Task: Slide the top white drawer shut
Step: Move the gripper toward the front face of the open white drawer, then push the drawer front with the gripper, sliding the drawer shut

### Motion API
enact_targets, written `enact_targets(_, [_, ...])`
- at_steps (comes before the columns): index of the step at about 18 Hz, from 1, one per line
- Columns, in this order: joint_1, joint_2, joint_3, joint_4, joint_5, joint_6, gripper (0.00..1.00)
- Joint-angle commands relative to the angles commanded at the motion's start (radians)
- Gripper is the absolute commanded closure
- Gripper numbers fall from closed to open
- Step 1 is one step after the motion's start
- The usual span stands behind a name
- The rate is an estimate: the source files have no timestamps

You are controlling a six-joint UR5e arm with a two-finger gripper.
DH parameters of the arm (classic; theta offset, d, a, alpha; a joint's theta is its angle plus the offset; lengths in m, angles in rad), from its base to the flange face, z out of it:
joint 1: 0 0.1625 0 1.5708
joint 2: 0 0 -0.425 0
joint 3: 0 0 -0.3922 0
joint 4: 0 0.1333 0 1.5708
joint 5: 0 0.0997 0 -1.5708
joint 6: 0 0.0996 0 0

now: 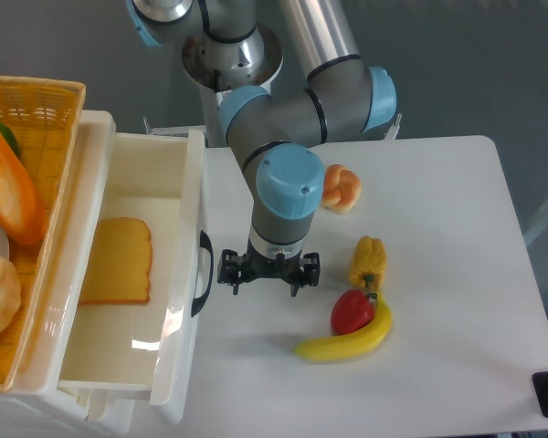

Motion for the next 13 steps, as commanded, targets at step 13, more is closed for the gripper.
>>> enact_targets(13, [-0.012,0.005,0.0,-0.002,0.0,0.0,0.0])
